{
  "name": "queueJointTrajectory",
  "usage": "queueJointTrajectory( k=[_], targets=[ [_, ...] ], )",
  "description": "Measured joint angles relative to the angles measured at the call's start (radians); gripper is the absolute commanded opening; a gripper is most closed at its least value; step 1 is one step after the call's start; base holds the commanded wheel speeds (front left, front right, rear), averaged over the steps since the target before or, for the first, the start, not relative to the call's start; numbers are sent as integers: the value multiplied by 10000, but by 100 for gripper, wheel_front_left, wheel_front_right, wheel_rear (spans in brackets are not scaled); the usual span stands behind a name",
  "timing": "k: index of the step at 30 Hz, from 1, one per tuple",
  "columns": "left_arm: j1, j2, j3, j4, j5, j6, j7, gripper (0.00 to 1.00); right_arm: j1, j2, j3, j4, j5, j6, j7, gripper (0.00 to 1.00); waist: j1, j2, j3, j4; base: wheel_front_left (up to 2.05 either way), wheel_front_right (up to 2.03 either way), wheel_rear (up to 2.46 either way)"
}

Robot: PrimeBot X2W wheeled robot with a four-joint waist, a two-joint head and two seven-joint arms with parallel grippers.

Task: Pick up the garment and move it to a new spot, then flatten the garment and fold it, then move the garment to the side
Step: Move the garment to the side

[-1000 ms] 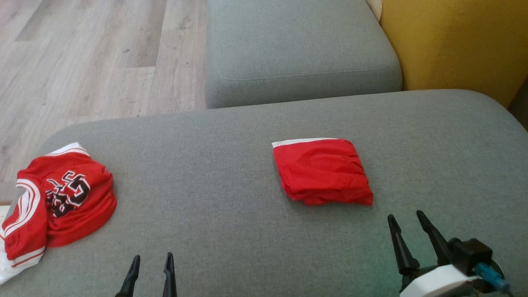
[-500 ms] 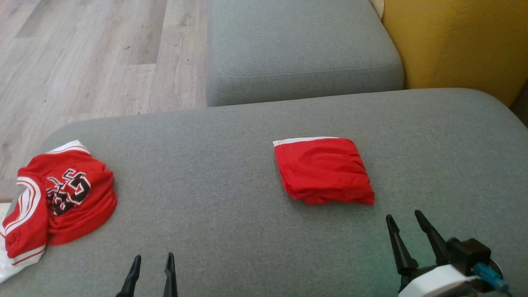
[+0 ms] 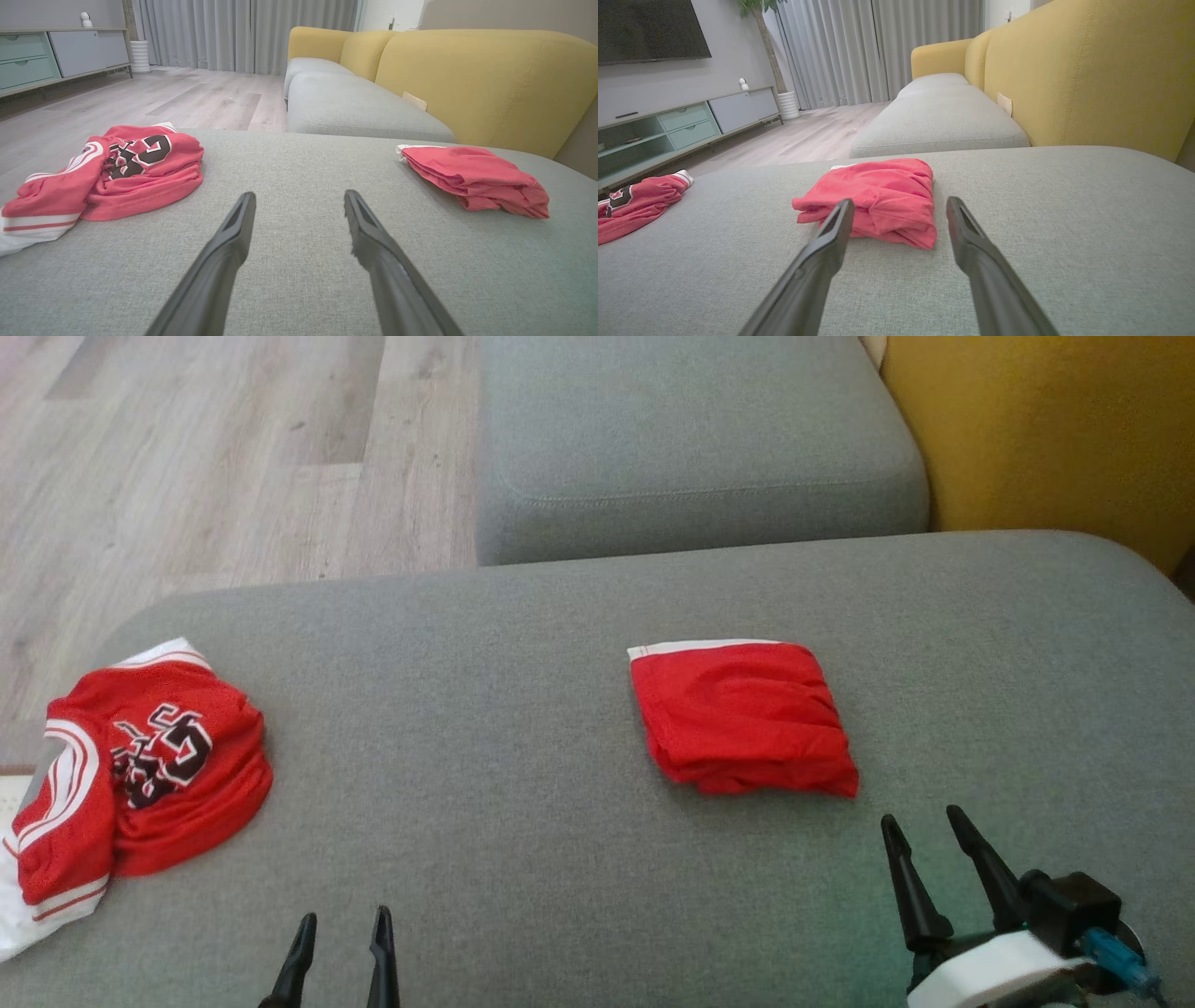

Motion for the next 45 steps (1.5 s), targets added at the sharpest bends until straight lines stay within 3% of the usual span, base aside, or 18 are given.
queueJointTrajectory(
  k=[8, 12, 17, 18, 25, 31, 37, 38, 39, 42, 43, 45],
  targets=[
    [-87, 2, -102, -117, 4, 17, 0, 100, -142, -67, -219, 236, 263, 0, 0, 100, 0, 0, 453, 153, 0, 0, 0],
    [-373, 4, -391, -228, 21, 100, 0, 100, -888, -351, -274, 650, 957, 0, 151, 100, 0, 0, 797, 271, 0, 0, 0],
    [-800, 2, -761, -330, 105, 148, 0, 100, -2375, -988, -207, 984, 2341, 0, 1407, 100, 0, 0, 1219, 428, 0, 0, 0],
    [-919, 4, -878, -391, 105, 178, 0, 100, -2860, -1287, -12, 1072, 3068, 0, 2196, 100, 0, 0, 1423, 476, 0, 0, 0],
    [-1781, 0, -1442, -401, 86, 267, 0, 100, -4168, -2153, 336, 1653, 5189, 0, 4521, 100, 1, 0, 2290, 728, 0, 0, 0],
    [-2152, 0, -1802, -286, 84, 278, 0, 100, -4870, -2464, 527, 1877, 6577, 0, 5683, 100, 1, 0, 2843, 1001, 0, 0, 0],
    [-2463, -2, -2015, -178, 84, 351, 0, 100, -5219, -2832, 1009, 2376, 6943, 0, 6297, 98, 1, 0, 3249, 1336, 0, 0, 0],
    [-2497, -2, -2023, -178, 86, 351, 0, 100, -5247, -2836, 1089, 2466, 6966, 0, 6358, 81, 1, 0, 3295, 1374, 0, 0, 0],
    [-2519, -2, -2031, -176, 86, 357, 0, 100, -5253, -2838, 1179, 2529, 6966, 0, 6355, 49, 1, 0, 3339, 1403, 0, 0, 0],
    [-2531, -2, -2046, -178, 86, 443, 0, 100, -5268, -2838, 1360, 2713, 7045, 0, 6353, 25, 1, 0, 3467, 1428, 0, 0, 0],
    [-2537, -2, -2050, -178, 86, 445, 0, 100, -5292, -2840, 1438, 2725, 7089, 0, 6351, 25, 1, 0, 3516, 1415, 0, 0, 0],
    [-2576, -2, -2063, -182, 86, 453, 0, 100, -5435, -2846, 1613, 2727, 7147, 0, 6339, 0, 1, 0, 3636, 1366, 0, 0, 0]
  ],
)
